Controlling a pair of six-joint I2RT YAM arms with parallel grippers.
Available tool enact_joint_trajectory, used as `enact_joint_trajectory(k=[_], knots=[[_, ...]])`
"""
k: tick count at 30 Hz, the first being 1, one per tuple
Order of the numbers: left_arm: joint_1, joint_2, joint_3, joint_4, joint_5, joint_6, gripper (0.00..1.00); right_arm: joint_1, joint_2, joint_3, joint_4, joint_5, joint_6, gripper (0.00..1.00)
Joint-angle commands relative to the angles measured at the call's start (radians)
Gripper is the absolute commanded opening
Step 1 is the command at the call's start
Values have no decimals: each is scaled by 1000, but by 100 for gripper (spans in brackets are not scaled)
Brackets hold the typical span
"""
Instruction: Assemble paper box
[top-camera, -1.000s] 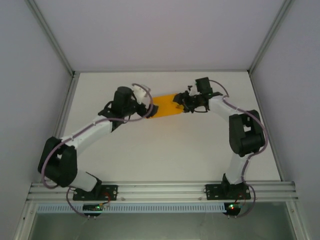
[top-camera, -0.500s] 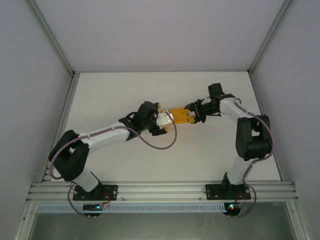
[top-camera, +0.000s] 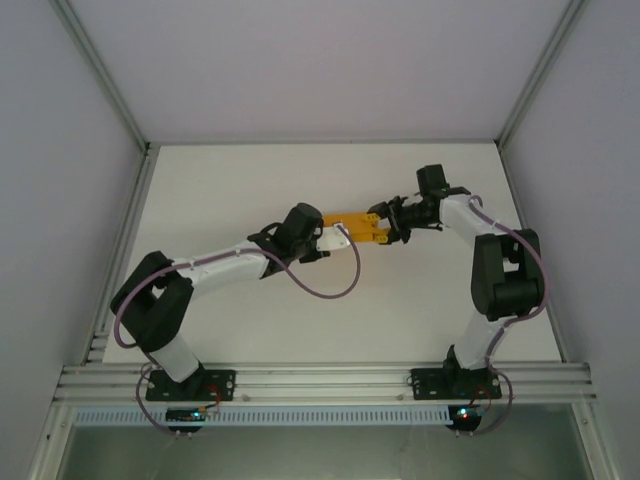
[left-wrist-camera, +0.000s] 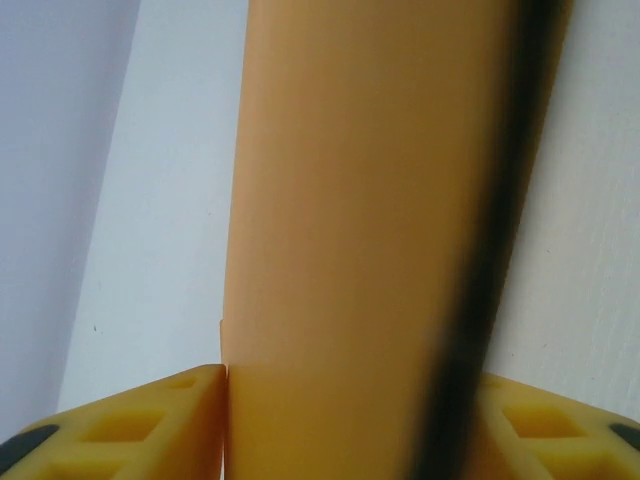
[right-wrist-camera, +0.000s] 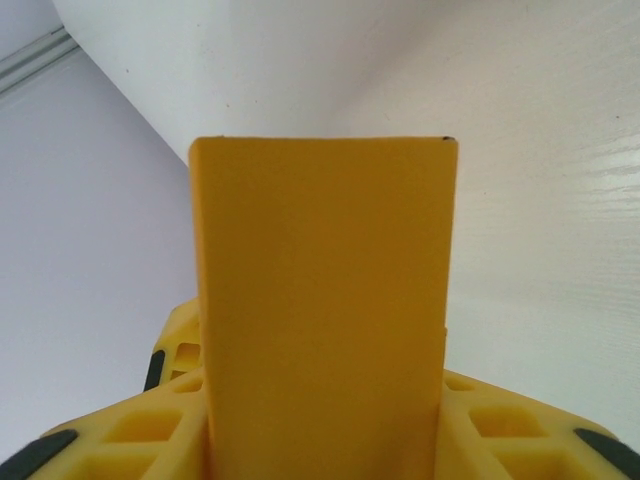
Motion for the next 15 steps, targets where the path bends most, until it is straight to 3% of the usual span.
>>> enact_joint_trajectory(k=[1,5,6,7,8,9,12,15], knots=[[2,-31,-3,70,-18,2,49,9,0,21,-64,-87,-19,53],[2,-33,3,40,-16,6,40,-5,-27,4,7,-90,24,64],[5,-34,9,27,-10,5,36,-10,-31,-2,40,-90,32,71],[10,-37,11,-2,7,6,36,-20,-39,-3,60,-74,26,89],[13,-39,22,-34,20,6,35,-32,-47,-1,62,-38,6,99],[18,-41,33,-67,37,2,33,-43,-58,3,62,6,-26,99],[47,-53,77,-213,125,-11,32,-72,-113,56,-19,254,-214,99],[78,-48,144,-428,225,-2,34,-47,-186,95,-46,614,-451,99]])
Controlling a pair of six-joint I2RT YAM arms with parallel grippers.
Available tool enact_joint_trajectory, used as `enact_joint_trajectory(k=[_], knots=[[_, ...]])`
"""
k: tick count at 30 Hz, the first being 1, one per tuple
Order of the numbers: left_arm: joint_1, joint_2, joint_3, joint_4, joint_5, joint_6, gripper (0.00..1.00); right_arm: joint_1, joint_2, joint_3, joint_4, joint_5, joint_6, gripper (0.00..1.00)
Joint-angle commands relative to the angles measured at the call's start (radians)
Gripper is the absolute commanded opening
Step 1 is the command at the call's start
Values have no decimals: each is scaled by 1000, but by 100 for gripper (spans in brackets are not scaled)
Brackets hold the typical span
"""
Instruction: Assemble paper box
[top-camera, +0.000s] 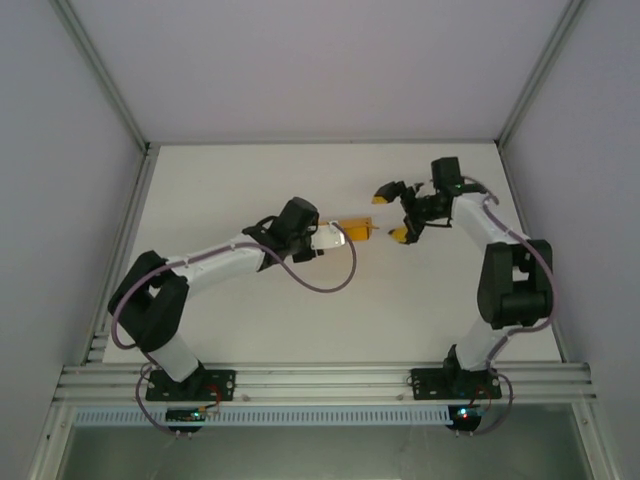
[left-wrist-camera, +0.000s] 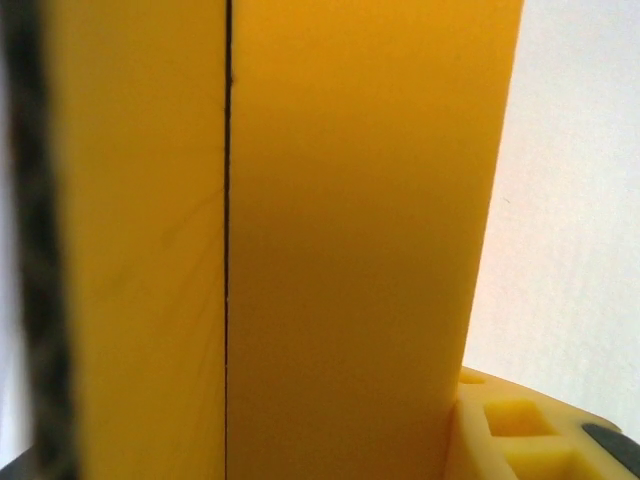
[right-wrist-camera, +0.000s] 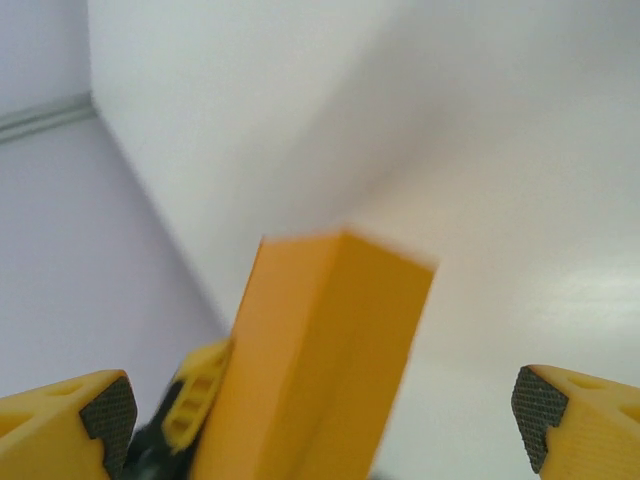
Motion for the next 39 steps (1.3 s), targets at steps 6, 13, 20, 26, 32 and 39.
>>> enact_joint_trajectory(k=[6,13,20,26,32,39], knots=[[101,70,203,-556,280,14,31,164,-232,-102,171,844,-647,99],[121,218,386,-778,295,28,34,107,-329,-279,356,370,-1040,99],[129,269,437,-838,300,59,35,191,-313,-189,141,269,-1257,96],[131,294,476,-856,297,38,36,226,-255,-145,104,197,-1232,81],[131,338,523,-882,268,11,37,259,-184,-112,86,168,-1212,60],[129,344,538,-893,281,11,37,297,-97,-63,25,217,-1238,37]])
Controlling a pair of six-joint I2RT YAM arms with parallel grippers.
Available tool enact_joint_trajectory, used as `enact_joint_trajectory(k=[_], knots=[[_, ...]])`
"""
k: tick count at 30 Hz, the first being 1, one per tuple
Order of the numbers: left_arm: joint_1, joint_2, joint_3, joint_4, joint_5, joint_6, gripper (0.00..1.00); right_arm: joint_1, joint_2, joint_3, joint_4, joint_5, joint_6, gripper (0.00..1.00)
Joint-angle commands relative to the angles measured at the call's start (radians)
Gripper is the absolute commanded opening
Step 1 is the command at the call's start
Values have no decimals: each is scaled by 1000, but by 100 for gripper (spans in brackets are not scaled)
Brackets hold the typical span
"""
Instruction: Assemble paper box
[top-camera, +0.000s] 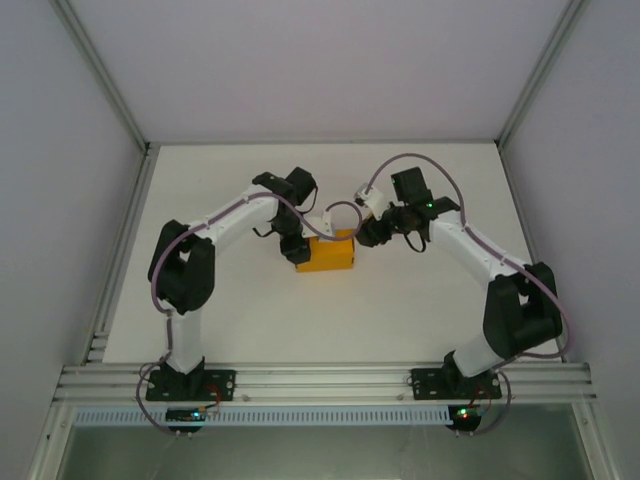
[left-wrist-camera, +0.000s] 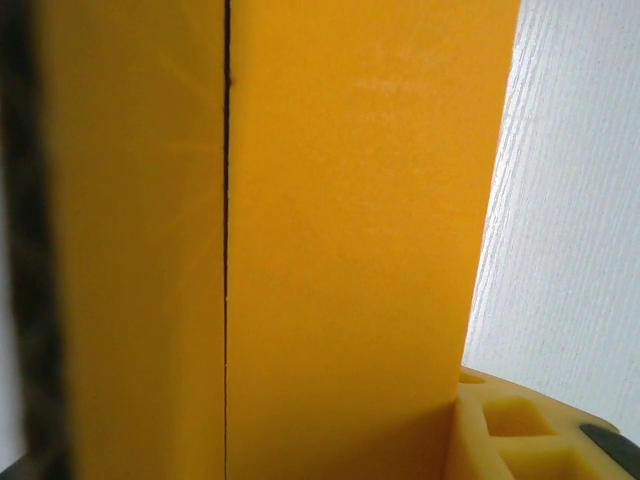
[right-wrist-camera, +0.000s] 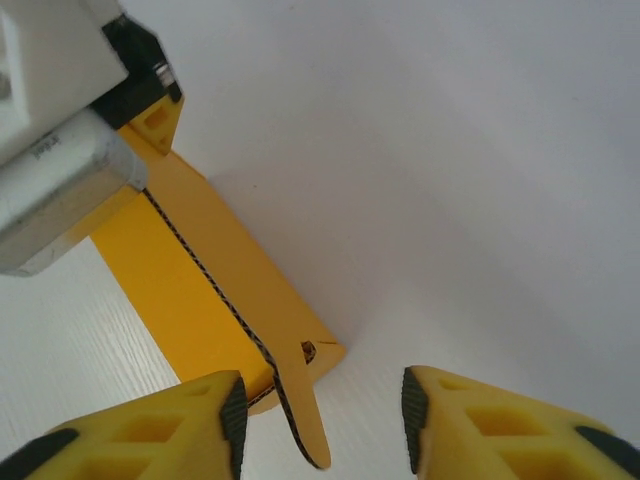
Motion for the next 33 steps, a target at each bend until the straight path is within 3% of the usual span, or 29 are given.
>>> enact_joint_trajectory(k=[1,7,9,15,19,22,29,33], knots=[[3,27,16,-46,8,1,37,9,36,58,-58,2,-16,31],[3,27,20,-26,11,-19,36,22,80,109,-154,-50,-34,0],[3,29,21,-15,24,-25,36,30,73,96,-145,-52,37,0],[1,41,42,10,64,-81,38,102,-15,-53,50,229,655,0],[-12,59,51,4,48,-95,38,171,-99,-222,290,359,909,0],[-15,66,50,-1,37,-101,38,192,-125,-283,345,468,915,0],[-15,63,32,29,35,-136,40,237,-119,-426,500,547,916,0],[-15,60,32,35,36,-139,40,302,-141,-517,601,646,767,0]])
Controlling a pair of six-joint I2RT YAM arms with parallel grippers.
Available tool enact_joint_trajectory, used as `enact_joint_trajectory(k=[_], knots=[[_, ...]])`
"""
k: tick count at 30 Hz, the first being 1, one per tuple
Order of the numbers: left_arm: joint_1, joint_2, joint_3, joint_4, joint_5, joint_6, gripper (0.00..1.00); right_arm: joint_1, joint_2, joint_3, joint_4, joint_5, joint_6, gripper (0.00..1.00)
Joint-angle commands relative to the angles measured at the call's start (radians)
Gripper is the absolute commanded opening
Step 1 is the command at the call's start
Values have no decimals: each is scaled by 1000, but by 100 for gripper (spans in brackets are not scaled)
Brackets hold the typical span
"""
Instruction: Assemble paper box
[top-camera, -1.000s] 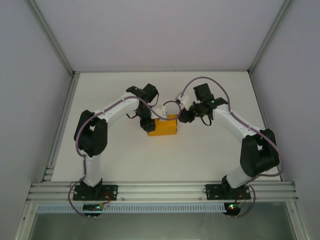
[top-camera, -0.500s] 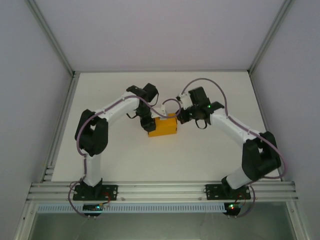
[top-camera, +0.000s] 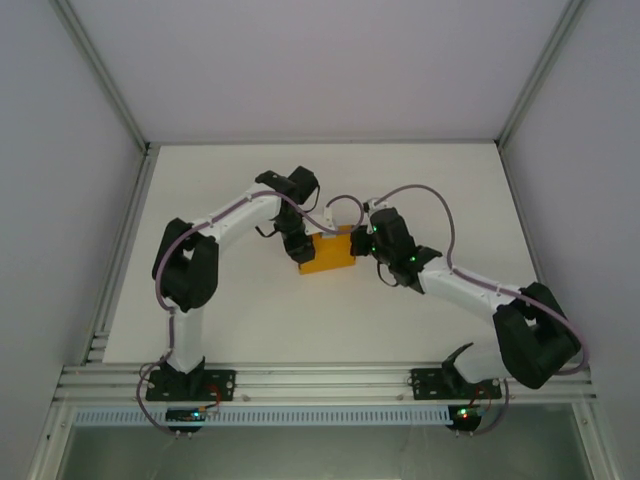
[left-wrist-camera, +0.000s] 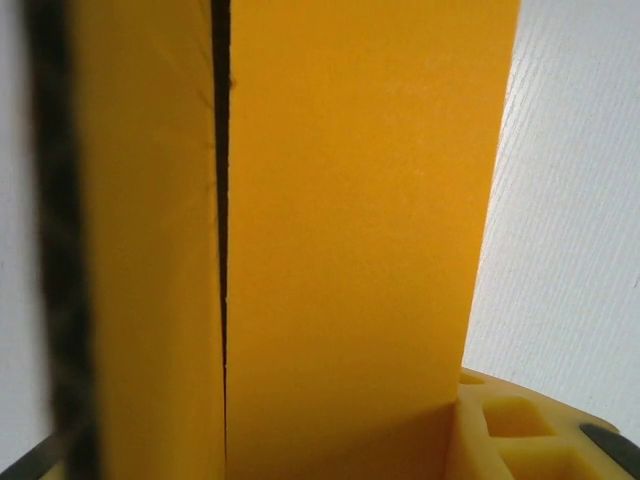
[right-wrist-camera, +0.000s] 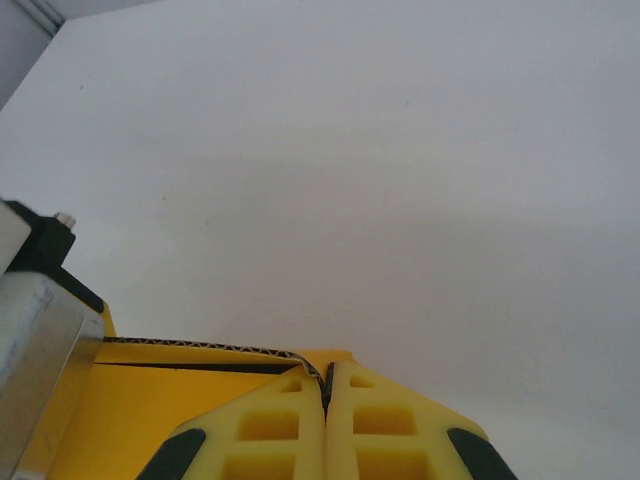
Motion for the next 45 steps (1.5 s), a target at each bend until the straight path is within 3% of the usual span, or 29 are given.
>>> enact_joint_trajectory(k=[1,5,7,10,14,17,21,31,33,36,43,45], knots=[[-11,28,-2,47,13,-10,40,46,25,-109,-18,81,-115,0],[-12,23,5,49,11,-17,41,70,19,-179,56,104,-180,0],[-11,21,7,54,11,-27,41,71,29,-202,87,59,-157,0],[-11,19,14,58,12,-42,44,81,53,-250,211,93,-186,0],[-12,9,22,58,7,-54,50,84,65,-237,220,122,-188,0],[-14,-18,18,67,9,-67,64,92,44,-223,185,152,-185,0],[-24,-74,-1,82,-2,-80,100,98,24,-192,105,204,-135,0],[-45,-315,-208,241,-235,-279,100,115,18,-101,-69,219,-78,0],[-33,-357,-266,268,-277,-320,88,115,28,-86,-90,220,-69,0],[-23,-400,-309,270,-252,-355,69,116,37,-74,-105,204,-62,0],[-23,-379,-307,278,-266,-380,52,117,38,-53,-134,176,-58,0],[-24,-357,-285,277,-274,-396,38,118,41,-50,-137,175,-56,0]])
